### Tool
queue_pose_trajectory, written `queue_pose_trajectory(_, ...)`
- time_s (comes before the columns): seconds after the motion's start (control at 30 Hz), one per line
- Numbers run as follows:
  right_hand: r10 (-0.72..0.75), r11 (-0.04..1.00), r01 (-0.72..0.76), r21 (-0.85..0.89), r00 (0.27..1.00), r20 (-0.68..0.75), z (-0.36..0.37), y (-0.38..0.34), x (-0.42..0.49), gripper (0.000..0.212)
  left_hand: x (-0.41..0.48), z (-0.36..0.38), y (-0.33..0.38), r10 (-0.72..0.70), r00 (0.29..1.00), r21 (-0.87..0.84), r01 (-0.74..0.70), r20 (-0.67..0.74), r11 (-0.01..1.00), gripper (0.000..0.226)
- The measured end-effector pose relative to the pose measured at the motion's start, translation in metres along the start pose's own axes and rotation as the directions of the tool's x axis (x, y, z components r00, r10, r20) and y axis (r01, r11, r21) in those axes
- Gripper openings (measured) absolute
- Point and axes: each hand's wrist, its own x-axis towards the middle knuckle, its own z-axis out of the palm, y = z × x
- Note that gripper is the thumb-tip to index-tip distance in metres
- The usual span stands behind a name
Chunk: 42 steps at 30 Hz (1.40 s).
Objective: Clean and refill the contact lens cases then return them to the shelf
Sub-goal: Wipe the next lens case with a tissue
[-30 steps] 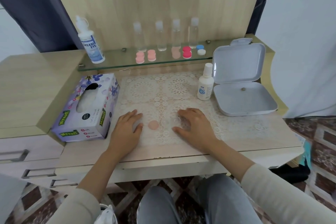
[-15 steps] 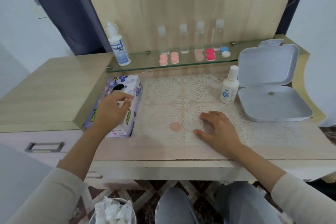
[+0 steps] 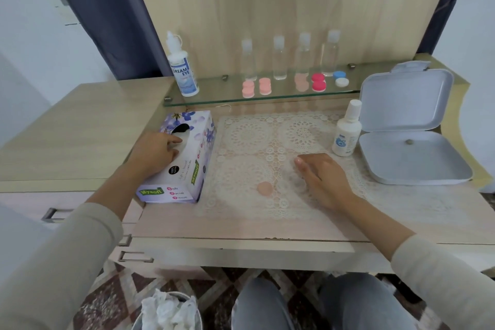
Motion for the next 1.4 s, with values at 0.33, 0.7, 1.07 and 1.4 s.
queue_pose_trajectory(0.33, -0.014, 1.0, 0.014, 0.019, 0.999, -0.029, 0.006, 0.009, -0.003, 0.067, 0.008, 0.0, -0.004, 0.079, 0.997, 0.024, -0.079, 0.006, 0.997, 0.026)
queue_pose_trajectory(0.7, -0.039, 0.999, 0.038, -0.016, 0.999, -0.036, 0.006, 0.01, -0.002, 0.07, 0.003, -0.001, -0.001, 0.081, 0.991, -0.076, -0.089, -0.107, 0.993, 0.024)
queue_pose_trajectory(1.07, -0.034, 0.999, 0.033, -0.015, 0.999, -0.036, 0.007, 0.01, -0.003, 0.07, 0.01, -0.032, 0.011, 0.063, 0.958, -0.068, -0.085, -0.279, 0.994, 0.025)
queue_pose_trajectory(1.4, -0.042, 0.999, 0.041, -0.022, 0.998, -0.043, 0.009, 0.013, -0.003, 0.062, 0.006, -0.071, 0.03, 0.183, 0.832, -0.124, -0.287, -0.523, 0.95, 0.022)
